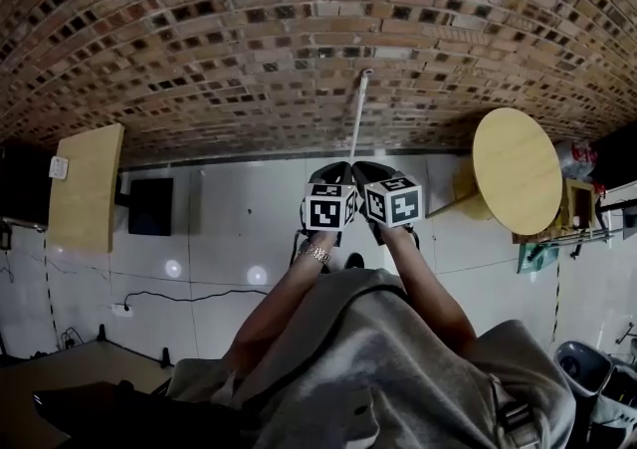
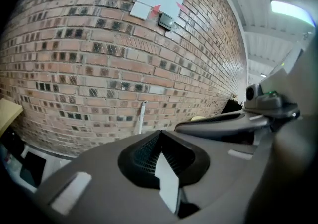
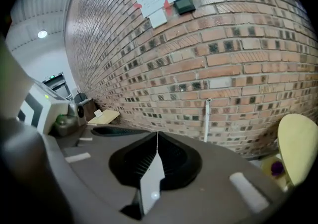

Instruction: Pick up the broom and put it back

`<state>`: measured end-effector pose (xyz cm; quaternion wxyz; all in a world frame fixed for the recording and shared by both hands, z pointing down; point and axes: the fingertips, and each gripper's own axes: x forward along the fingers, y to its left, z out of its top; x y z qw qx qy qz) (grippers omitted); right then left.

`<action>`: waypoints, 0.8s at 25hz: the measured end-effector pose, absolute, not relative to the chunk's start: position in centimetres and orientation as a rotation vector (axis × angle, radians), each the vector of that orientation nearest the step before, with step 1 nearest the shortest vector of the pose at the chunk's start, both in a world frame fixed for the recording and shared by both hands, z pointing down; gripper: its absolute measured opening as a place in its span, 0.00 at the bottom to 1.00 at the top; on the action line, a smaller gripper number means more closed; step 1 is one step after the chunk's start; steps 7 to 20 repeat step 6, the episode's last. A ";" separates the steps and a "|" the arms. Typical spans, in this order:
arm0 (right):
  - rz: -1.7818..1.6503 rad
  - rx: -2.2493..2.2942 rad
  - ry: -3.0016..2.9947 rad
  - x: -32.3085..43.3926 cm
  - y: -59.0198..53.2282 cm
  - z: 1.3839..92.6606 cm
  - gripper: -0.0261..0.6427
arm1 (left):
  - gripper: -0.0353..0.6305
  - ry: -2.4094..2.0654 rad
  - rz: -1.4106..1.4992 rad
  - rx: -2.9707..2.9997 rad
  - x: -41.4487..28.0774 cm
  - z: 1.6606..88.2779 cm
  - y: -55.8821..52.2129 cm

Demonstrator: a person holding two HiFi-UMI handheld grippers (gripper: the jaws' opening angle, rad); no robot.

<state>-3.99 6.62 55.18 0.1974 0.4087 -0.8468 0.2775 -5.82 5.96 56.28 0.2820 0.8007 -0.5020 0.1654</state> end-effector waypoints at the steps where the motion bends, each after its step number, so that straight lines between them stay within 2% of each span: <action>1: 0.774 1.156 -2.377 -3.6 6.5 54.9 0.04 | 0.06 -1.336 0.449 2.147 -5.3 56.4 6.1; 20: 0.714 1.168 -2.375 -1.9 5.8 54.4 0.04 | 0.06 -1.334 0.437 2.144 -3.6 56.0 5.7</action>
